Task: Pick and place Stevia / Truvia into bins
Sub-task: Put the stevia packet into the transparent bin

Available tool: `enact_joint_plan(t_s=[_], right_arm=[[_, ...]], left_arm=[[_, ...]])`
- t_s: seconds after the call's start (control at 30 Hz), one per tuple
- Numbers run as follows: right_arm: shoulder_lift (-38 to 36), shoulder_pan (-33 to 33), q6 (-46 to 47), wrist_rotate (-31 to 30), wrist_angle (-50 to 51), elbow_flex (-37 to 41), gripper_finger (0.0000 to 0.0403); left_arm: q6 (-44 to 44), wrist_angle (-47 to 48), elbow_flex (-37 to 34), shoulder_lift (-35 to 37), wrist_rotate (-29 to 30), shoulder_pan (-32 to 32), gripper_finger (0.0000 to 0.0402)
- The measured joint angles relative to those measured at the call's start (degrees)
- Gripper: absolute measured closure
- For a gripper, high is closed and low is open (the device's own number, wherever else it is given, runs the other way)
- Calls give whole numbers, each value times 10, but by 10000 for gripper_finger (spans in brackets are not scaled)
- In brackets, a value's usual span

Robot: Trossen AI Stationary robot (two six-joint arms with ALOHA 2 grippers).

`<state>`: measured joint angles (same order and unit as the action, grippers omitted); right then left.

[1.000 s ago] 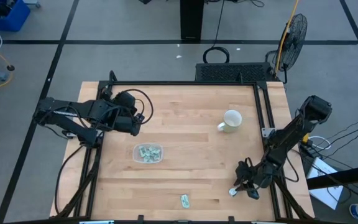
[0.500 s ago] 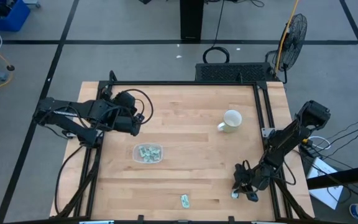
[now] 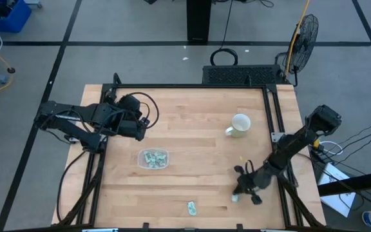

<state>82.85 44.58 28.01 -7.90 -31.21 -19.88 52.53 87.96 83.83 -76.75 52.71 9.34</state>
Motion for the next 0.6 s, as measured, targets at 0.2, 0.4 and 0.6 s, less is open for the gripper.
enact_joint_plan(t_s=[0.2, 0.4, 0.6], right_arm=[[0, -157, -176, 1, 15, -61, 391], [14, -261, -388, 6, 107, -206, 382], [106, -337, -457, 22, 87, -326, 381]], left_arm=[[-21, 0, 0, 0, 0, 0, 259], [-44, 0, 0, 0, 0, 0, 259], [-60, 2, 0, 0, 4, 0, 259]])
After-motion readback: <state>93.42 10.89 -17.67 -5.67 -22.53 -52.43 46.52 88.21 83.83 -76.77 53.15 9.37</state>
